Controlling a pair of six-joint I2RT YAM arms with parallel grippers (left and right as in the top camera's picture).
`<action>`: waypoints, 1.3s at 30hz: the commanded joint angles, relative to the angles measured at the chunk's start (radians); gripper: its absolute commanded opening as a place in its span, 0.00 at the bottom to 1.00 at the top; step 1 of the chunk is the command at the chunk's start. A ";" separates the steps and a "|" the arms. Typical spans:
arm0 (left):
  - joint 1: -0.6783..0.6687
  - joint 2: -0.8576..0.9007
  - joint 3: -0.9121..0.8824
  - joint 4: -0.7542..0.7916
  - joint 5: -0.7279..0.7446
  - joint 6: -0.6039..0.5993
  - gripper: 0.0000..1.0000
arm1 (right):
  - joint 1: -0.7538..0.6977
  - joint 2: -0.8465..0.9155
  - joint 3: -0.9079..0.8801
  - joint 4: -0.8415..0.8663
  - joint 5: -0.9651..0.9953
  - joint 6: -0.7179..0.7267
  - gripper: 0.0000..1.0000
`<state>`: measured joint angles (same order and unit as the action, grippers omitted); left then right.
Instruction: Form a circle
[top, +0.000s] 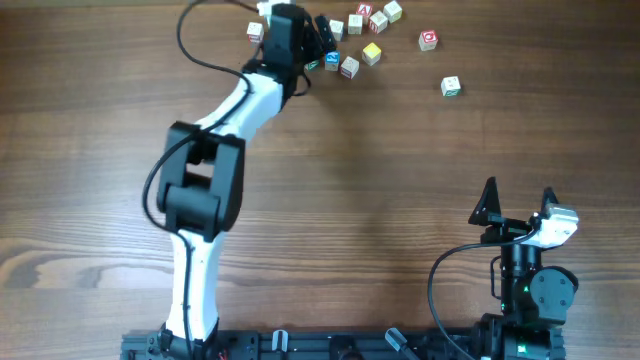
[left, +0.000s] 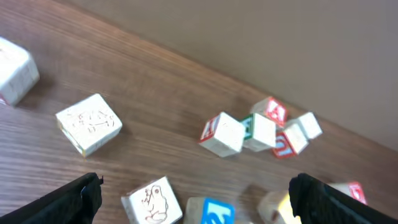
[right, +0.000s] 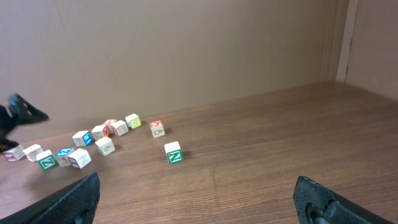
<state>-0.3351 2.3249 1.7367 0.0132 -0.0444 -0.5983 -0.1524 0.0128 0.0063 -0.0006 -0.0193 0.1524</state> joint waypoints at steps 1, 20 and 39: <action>-0.016 0.050 0.010 0.044 -0.063 -0.118 1.00 | -0.002 -0.009 -0.001 0.004 -0.011 0.005 1.00; -0.029 0.109 0.011 -0.052 -0.122 -0.162 0.32 | -0.002 -0.009 -0.001 0.004 -0.011 0.005 1.00; -0.192 -0.319 0.006 -0.665 -0.079 0.063 0.14 | -0.002 -0.009 -0.001 0.004 -0.011 0.005 1.00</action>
<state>-0.4526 1.9900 1.7496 -0.5972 -0.1413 -0.6609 -0.1524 0.0128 0.0063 -0.0002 -0.0193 0.1524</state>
